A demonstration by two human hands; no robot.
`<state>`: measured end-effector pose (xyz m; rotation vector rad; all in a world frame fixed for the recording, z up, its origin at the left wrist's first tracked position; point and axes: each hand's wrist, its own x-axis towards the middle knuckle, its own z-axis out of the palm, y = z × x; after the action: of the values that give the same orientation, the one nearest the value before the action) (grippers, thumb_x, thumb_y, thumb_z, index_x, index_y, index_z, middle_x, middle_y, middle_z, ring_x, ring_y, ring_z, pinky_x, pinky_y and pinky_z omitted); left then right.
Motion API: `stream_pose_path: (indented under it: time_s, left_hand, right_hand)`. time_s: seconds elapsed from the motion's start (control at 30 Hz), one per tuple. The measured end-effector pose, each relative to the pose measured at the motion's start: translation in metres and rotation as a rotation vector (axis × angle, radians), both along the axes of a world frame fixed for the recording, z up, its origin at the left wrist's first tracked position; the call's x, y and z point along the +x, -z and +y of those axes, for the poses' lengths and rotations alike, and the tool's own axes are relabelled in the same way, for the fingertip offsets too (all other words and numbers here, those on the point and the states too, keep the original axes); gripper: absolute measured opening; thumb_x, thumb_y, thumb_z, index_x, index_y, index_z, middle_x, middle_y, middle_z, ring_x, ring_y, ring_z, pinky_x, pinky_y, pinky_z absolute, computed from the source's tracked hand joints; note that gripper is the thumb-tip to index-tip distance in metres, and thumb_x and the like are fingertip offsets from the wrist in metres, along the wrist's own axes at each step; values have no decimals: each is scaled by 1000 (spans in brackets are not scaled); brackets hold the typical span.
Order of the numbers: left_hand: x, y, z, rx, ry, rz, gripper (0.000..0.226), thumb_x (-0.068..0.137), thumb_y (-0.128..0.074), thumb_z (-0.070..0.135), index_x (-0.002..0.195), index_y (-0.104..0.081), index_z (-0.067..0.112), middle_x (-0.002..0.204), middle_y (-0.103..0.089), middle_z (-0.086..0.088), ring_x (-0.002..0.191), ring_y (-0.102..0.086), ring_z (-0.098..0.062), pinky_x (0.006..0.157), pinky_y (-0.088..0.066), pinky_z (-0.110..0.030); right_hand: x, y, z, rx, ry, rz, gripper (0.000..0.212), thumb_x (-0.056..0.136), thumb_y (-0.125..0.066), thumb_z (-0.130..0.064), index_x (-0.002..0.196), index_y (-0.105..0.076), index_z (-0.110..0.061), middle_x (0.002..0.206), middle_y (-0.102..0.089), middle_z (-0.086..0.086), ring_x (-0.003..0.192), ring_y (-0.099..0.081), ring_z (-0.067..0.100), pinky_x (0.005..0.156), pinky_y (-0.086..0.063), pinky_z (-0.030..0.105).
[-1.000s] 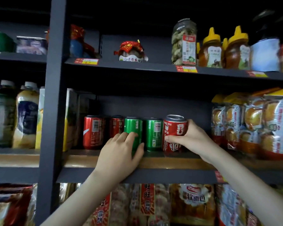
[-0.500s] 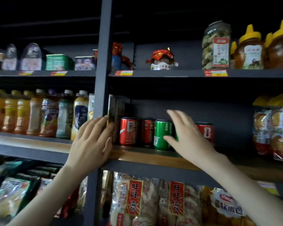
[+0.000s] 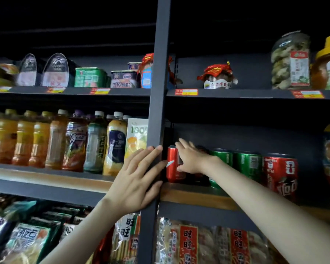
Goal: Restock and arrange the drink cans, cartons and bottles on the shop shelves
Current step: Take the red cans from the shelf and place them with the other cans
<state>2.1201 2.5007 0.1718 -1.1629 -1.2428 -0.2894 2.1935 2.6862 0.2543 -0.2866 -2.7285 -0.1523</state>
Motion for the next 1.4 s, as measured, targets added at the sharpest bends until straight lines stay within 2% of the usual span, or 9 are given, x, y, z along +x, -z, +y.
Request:
stream_pose_path:
  time_s: [0.17,0.27,0.4,0.6,0.97,1.07,1.2,1.3,1.4]
  left_hand:
    - [-6,2,4,-10,53,8,42,102,-30,38,133,-46,14,151,-29,-14,139,-28,-31,118,-20,-42]
    - [-7,2,4,-11,90,6,41,101,-34,36,130,-49,12,150,-31,-15,137,-31,-32,117,-21,-41]
    - [-4,2,3,-7,116,-14,40,95,-45,32,129,-50,10,148,-39,-17,135,-35,-33,114,-27,-44]
    - [12,7,-3,-3,110,-118,41,93,-49,27,126,-54,4,144,-45,-20,135,-37,-34,111,-32,-45]
    - [107,55,-13,-13,184,-465,50,86,-52,31,130,-50,6,139,-49,-13,127,-44,-28,105,-39,-41]
    - [149,81,-19,-40,333,-752,53,89,-58,35,135,-42,13,139,-45,-1,129,-40,-16,107,-32,-25]
    - [202,117,-40,-72,529,-1353,58,77,-64,55,124,-40,32,113,-49,28,104,-49,15,86,-38,-2]
    - [220,151,-52,-202,754,-1773,63,71,-67,58,123,-51,26,108,-67,15,99,-64,4,80,-51,-11]
    - [224,187,-59,-186,1124,-2132,70,66,-82,50,121,-59,14,115,-71,-5,108,-67,-17,82,-54,-23]
  right_hand:
    - [-1,5,-1,-15,-1,114,75,88,-66,-35,142,-20,-10,157,-9,18,145,-14,36,115,-23,49]
    - [7,7,-8,-96,-37,174,54,86,-69,-36,115,-25,-23,127,-37,11,115,-47,31,93,-45,46]
    - [24,13,-23,-60,-74,287,56,78,-78,-32,97,-26,-26,102,-38,-4,79,-51,16,71,-49,37]
    - [54,31,-35,29,-188,422,84,79,-78,-17,145,-26,-24,138,-32,1,122,-50,23,93,-50,38]
    - [179,71,-67,349,-189,684,81,68,-84,-8,138,-45,-17,132,-43,7,110,-56,23,62,-59,27]
    - [215,108,-76,141,-223,748,84,69,-86,-16,138,-40,-26,133,-35,-4,116,-43,5,90,-47,12]
    - [258,171,-94,-391,-261,820,78,67,-84,-34,134,-43,-33,126,-38,-15,116,-39,-7,92,-34,-2]
    - [281,217,-106,-710,-307,808,73,65,-80,-41,129,-45,-37,127,-42,-18,121,-46,-1,93,-47,15]
    - [289,253,-123,-634,-263,723,75,66,-86,-37,126,-42,-43,127,-34,-31,122,-40,-10,96,-37,7]
